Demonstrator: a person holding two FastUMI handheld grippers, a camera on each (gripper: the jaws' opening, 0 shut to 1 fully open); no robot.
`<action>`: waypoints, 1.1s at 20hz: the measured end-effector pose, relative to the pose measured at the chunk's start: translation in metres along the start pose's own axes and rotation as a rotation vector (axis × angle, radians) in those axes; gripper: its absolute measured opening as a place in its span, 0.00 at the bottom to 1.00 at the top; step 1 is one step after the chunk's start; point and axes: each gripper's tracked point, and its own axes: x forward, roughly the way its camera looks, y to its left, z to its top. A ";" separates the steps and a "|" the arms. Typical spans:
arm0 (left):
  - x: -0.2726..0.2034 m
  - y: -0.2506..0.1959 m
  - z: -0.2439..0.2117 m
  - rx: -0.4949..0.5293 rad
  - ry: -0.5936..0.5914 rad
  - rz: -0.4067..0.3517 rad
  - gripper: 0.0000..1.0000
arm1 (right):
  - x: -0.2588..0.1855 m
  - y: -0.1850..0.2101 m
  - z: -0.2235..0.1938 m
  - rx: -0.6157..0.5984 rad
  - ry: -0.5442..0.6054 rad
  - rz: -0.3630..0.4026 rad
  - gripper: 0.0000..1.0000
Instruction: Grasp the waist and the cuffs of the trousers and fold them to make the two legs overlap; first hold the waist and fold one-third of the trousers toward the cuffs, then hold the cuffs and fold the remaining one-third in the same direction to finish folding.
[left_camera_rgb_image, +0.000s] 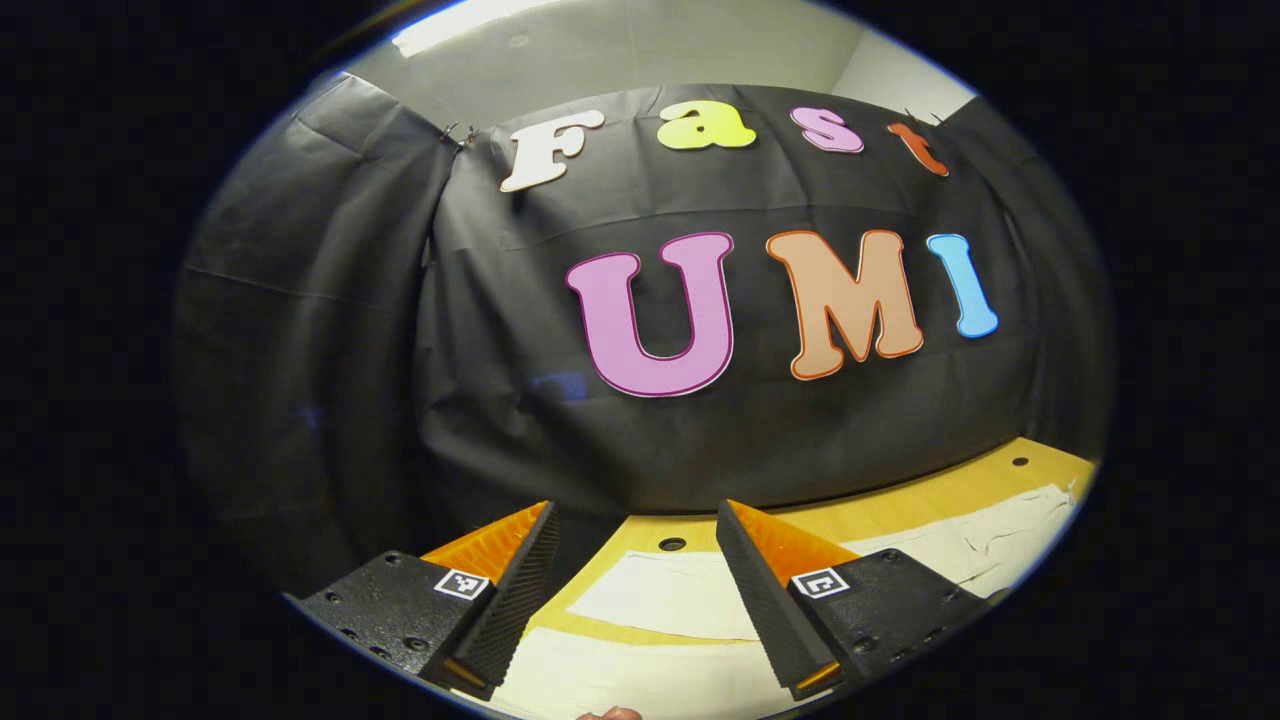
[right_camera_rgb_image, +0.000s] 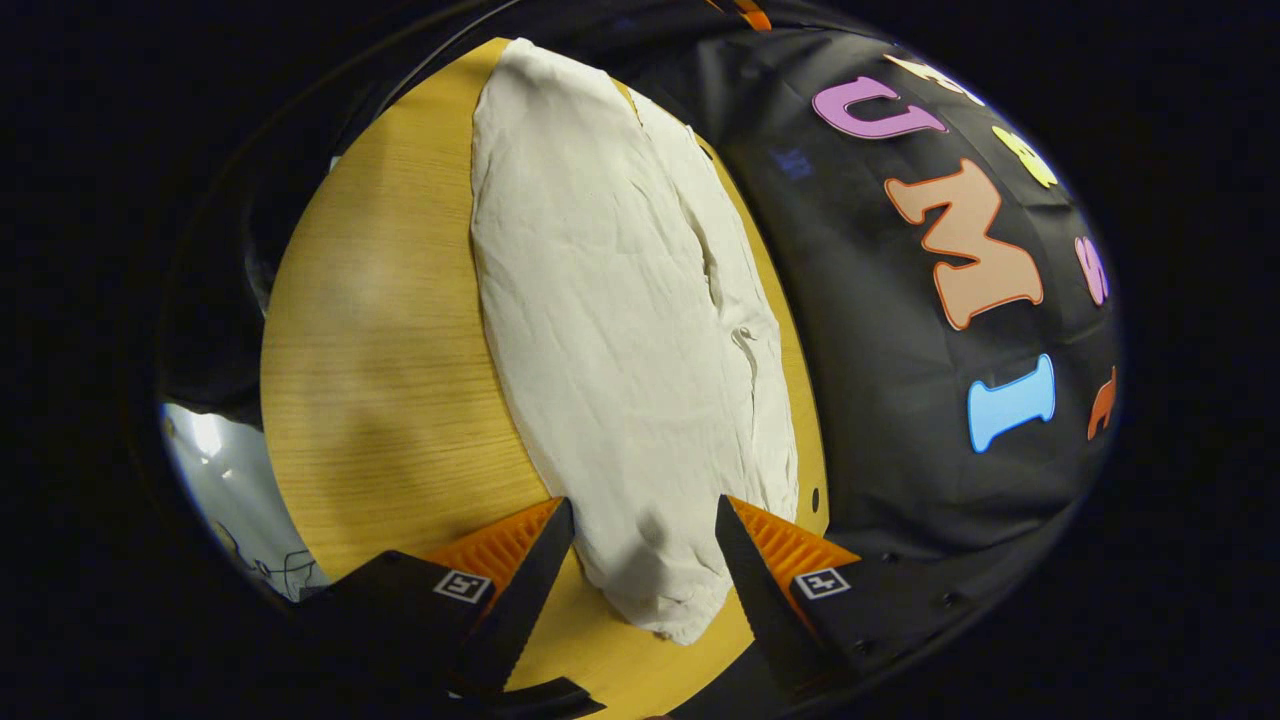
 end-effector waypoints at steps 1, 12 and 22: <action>-0.001 0.000 -0.002 0.005 0.002 0.000 0.93 | 0.003 -0.001 0.001 -0.001 0.005 0.008 0.93; -0.011 0.011 -0.040 0.175 0.072 -0.032 0.93 | 0.019 0.014 -0.004 0.046 0.073 0.056 0.11; -0.053 0.015 -0.118 0.615 0.168 -0.305 0.96 | 0.026 0.013 0.003 0.032 0.080 0.022 0.05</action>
